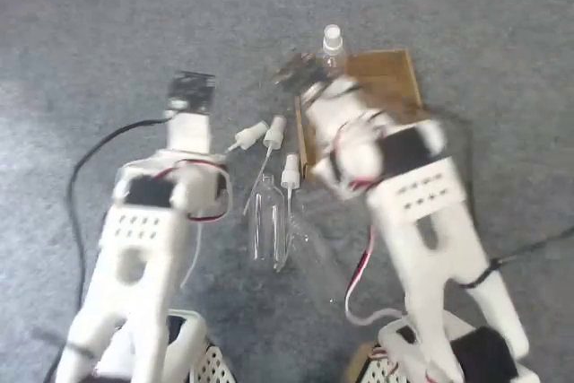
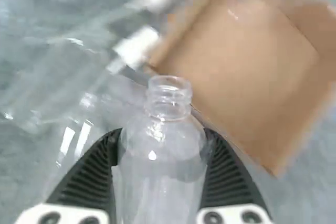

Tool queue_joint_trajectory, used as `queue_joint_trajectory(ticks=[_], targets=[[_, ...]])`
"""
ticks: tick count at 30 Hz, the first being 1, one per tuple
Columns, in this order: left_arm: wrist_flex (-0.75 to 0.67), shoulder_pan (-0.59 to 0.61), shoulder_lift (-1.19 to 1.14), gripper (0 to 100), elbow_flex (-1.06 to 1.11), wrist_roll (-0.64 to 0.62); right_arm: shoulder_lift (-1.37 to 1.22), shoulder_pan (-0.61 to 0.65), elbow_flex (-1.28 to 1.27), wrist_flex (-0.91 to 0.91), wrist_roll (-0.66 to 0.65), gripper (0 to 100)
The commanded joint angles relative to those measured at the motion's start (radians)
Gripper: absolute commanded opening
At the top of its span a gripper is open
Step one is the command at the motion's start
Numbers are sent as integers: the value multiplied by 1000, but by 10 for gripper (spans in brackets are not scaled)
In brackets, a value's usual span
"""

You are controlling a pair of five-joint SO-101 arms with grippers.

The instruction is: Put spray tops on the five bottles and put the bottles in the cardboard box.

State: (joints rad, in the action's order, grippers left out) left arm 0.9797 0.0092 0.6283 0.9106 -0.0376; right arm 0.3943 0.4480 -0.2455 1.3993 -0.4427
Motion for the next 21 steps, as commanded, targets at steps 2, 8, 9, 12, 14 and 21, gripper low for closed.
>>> queue_joint_trajectory(ticks=[2, 8, 9, 12, 14, 21], targets=[[-5, 129, 373, 10, 47, -26, 119, 147, -207, -263, 68, 6], [-6, 172, 720, 10, 124, -137, 176, 357, -439, -456, 66, 6], [-6, 172, 779, 10, 139, -147, 183, 387, -463, -469, 66, 6], [-12, 172, 953, 10, 185, -203, 200, 432, -505, -476, 66, 6], [-37, 172, 1048, 10, 211, -226, 216, 435, -514, -478, 68, 6], [-71, 170, 1158, 10, 199, -224, 309, 366, -624, -584, 74, 6]])
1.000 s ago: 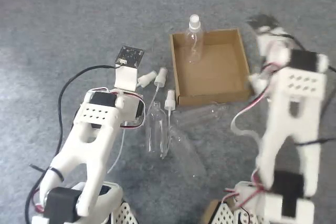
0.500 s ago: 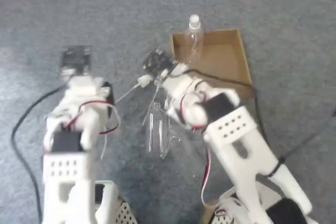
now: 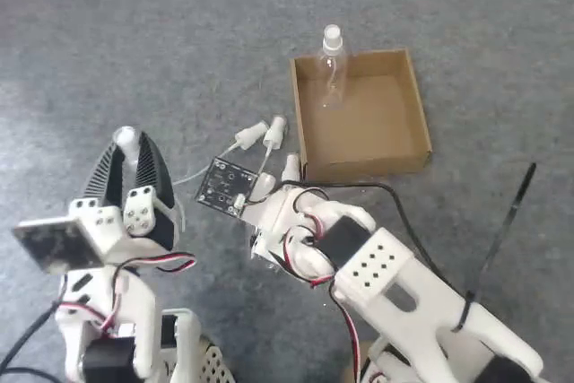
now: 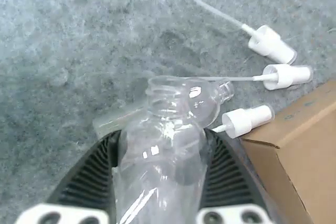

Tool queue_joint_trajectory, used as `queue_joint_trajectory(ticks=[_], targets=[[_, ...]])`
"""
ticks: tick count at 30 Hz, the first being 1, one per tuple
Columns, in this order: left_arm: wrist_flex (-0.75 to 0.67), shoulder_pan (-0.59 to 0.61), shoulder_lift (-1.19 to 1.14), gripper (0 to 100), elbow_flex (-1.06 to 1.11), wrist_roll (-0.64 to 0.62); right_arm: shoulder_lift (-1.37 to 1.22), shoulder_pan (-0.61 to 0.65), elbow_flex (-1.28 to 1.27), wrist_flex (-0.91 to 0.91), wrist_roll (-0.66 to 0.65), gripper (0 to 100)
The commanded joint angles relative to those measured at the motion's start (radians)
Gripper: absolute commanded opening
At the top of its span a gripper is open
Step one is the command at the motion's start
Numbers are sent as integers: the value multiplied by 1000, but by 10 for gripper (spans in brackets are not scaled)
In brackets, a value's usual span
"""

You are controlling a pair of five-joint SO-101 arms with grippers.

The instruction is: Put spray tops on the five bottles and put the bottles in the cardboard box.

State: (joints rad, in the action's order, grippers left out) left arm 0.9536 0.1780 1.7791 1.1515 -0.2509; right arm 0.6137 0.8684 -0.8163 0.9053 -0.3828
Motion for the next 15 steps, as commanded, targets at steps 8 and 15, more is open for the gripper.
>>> queue_joint_trajectory(ticks=[8, 15], targets=[[-60, -80, -359, 10, -285, -14, 128, -102, -135, -170, 15, 6], [-66, -193, -612, 10, -453, -121, 139, -120, -288, -464, 15, 6]])
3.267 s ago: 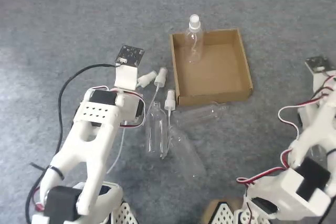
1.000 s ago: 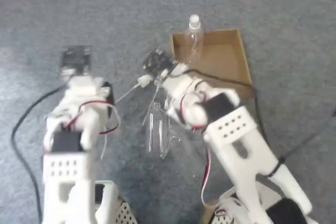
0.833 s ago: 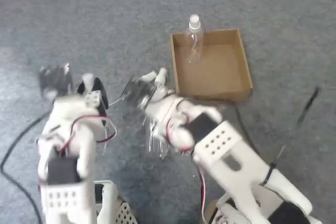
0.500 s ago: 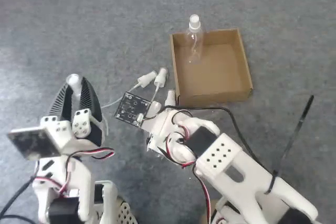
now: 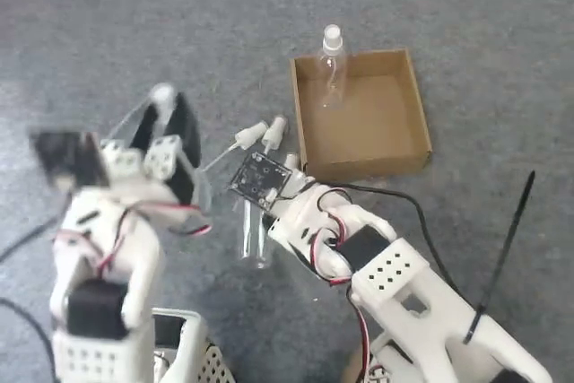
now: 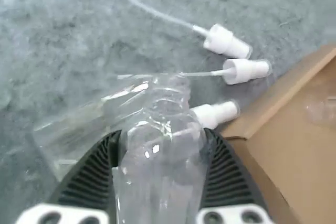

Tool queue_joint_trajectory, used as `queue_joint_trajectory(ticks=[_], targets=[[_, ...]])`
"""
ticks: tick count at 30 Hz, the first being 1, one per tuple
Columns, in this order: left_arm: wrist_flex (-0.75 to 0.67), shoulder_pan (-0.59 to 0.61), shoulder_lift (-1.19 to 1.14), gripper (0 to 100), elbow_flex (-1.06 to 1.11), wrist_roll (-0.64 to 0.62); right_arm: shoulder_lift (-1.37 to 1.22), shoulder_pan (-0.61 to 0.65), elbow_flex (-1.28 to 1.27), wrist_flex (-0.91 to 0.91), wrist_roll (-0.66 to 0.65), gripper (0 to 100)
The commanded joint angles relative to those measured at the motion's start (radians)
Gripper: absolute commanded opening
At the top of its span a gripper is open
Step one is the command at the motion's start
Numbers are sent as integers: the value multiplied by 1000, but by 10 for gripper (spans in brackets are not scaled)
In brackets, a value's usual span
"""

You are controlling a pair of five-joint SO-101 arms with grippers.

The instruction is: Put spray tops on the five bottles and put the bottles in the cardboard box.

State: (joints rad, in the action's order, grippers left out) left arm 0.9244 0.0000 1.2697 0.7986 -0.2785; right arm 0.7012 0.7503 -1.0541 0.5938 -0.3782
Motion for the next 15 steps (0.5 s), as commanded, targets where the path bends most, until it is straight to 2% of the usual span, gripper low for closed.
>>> queue_joint_trajectory(ticks=[1, 9, 13, 15], targets=[[-38, -15, -104, 10, -99, -115, 51, -2, -66, -179, 12, 6], [-38, -15, -60, 10, -99, -133, 53, 85, -112, -202, 5, 7], [-38, -15, -55, 10, -94, -236, 53, 97, -124, -252, 14, 6], [-38, -3, -51, 10, -84, -259, 53, 88, -140, -315, 61, 6]])
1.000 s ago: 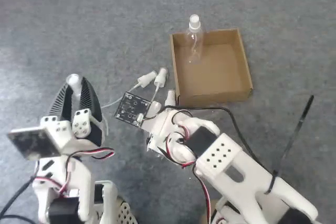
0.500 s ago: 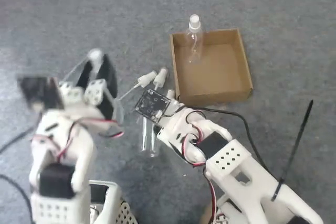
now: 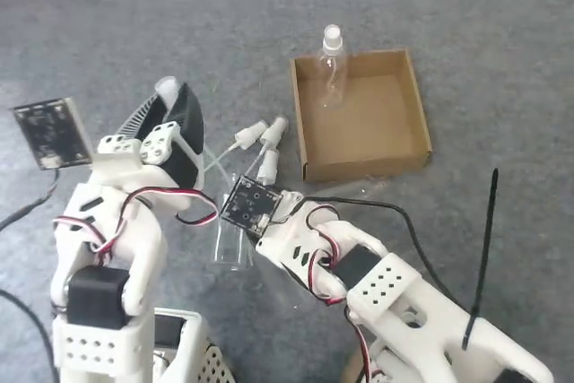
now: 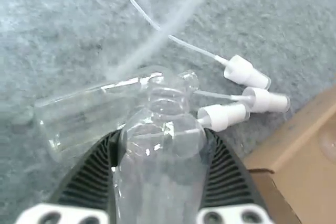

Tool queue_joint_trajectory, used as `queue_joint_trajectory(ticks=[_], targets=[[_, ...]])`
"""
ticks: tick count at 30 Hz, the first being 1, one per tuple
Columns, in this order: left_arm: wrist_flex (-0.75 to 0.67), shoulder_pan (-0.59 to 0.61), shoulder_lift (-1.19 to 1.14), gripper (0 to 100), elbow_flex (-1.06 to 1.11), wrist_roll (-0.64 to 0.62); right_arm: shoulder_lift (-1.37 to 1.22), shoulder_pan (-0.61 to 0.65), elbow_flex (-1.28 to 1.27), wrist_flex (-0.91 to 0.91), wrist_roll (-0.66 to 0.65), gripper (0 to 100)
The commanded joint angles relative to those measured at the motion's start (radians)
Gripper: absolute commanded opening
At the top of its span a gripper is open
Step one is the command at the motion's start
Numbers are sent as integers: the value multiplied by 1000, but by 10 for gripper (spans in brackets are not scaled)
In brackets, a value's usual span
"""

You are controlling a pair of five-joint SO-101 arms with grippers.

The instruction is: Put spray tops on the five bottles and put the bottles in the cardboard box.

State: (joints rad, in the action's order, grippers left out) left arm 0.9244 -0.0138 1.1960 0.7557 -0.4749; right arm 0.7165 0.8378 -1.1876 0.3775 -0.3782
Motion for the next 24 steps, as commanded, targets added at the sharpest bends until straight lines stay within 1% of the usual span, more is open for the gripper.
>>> queue_joint_trajectory(ticks=[1, 5, 9, 16, 20, 24], targets=[[-41, 29, 23, 10, -35, -71, 38, -2, -20, -134, 86, 6], [-126, 106, 21, 10, 22, -91, 38, -2, -63, -219, 109, 6], [-203, 126, 21, 10, 79, -92, 38, -2, -66, -226, 109, 6], [-304, 121, 15, 10, 150, -104, 38, -2, -66, -226, 107, 6], [-302, 114, 15, 10, 186, -101, 38, -2, -64, -226, 107, 6], [-304, 58, 15, 10, 242, -60, 39, -10, -61, -226, 107, 6]])
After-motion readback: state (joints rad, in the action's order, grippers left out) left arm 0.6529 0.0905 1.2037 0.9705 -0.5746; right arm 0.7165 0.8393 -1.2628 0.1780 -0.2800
